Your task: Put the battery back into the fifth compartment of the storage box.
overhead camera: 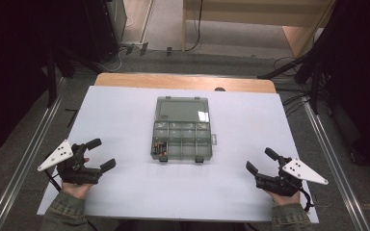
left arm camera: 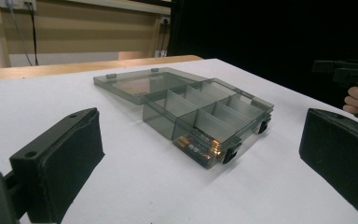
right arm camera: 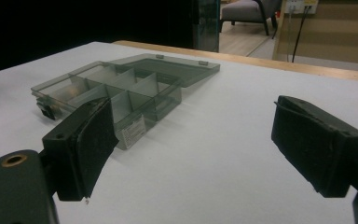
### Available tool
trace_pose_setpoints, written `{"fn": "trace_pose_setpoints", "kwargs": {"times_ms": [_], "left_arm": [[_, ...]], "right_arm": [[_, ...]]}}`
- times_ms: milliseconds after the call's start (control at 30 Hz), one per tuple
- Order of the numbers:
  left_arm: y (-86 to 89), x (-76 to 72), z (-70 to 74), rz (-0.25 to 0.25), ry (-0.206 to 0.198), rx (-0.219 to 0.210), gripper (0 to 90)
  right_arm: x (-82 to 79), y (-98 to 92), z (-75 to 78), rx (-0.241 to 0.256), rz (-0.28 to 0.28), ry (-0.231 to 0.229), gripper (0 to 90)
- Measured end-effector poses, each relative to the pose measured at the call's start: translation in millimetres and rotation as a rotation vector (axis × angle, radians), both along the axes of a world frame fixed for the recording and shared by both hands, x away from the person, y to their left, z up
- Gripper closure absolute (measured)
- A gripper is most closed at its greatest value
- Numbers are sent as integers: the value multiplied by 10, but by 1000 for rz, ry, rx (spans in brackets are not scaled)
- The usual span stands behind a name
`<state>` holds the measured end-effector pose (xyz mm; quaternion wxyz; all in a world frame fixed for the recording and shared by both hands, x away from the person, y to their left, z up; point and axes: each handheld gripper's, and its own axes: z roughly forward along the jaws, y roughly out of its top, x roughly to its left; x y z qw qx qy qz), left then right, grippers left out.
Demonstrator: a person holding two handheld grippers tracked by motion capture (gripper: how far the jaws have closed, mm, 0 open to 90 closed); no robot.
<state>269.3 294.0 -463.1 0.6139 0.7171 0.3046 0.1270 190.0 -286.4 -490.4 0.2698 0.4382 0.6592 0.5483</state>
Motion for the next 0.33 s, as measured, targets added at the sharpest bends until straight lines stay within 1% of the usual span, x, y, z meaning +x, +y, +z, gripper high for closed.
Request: {"fn": "trace_pose_setpoints", "kwargs": {"times_ms": [167,333], "left_arm": [[-12,1,-2,-8,2,6,0],[-8,5,-4,-10,4,5,0]], "right_arm": [[-23,12,-7,4,0,-21,146],[-49,14,-4,13,-13,-43,140]]}}
